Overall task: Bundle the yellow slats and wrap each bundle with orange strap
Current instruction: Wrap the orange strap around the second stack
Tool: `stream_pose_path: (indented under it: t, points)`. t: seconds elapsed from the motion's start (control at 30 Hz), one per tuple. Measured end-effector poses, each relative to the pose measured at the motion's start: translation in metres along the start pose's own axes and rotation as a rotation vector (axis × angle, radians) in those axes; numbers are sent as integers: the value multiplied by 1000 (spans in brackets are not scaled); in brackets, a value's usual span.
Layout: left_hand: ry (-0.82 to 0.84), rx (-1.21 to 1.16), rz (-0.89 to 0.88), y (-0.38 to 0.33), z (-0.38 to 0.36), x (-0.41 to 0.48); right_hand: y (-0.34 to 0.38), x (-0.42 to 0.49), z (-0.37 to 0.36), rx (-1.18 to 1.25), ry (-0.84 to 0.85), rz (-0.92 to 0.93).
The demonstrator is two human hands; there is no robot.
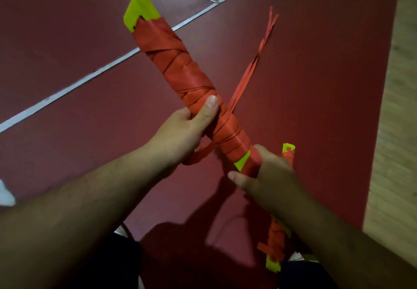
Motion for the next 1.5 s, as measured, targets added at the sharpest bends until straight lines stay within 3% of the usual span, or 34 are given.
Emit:
stream_pose_path:
  t: [0.17, 0.23, 0.3, 0.37, 0.47, 0.57, 0.7, 0.87, 1.03, 1.17, 1.33, 1.43, 1.5]
  points:
    - [-41, -112, -54, -3, 4, 2, 13, 0, 2, 138, 184, 150]
    - [58, -256, -30, -8, -3, 0, 17, -3, 6, 423, 381, 154]
    - [138, -335, -37, -12, -10, -4, 23, -15, 2, 892, 718, 89]
    - [182, -382, -53, -17, -16, -8, 29, -29, 1, 1123, 925, 48]
    - [173, -308, -45, -25, -19, -14, 26, -34, 0, 1042, 784, 23]
    - [165, -150, -78, -30, -14, -12, 13, -29, 14, 782, 512, -50]
    - [176, -111, -86, -29, -21, -19, 2, -30, 45, 409, 205, -35]
    - [186, -91, -65, -17, -31, -29, 0, -48, 45, 226, 85, -71]
    - [36, -273, 16, -7, -21, -33, 1, -34, 39, 46, -38, -75]
    - [84, -197, 120, -8, -27, -37, -2, -31, 27, 32, -61, -111]
    - [84, -100, 85, 3, -28, -32, -5, -37, 16, 18, 27, -88]
    - [74, -207, 79, 7, -29, -28, -8, -32, 18, 235, 167, -19]
    - [106, -258, 57, 5, -30, -26, -8, -32, 15, 533, 341, -37]
Point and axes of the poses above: each hand's wrist, its own x-axis towards the middle knuckle, its own z-axis out of the back of the hand, y = z × x, the point moved 6 cm from there along x, towards the middle knuckle, and after that the axes turned 12 degrees about -x, right-handed, at the moved point
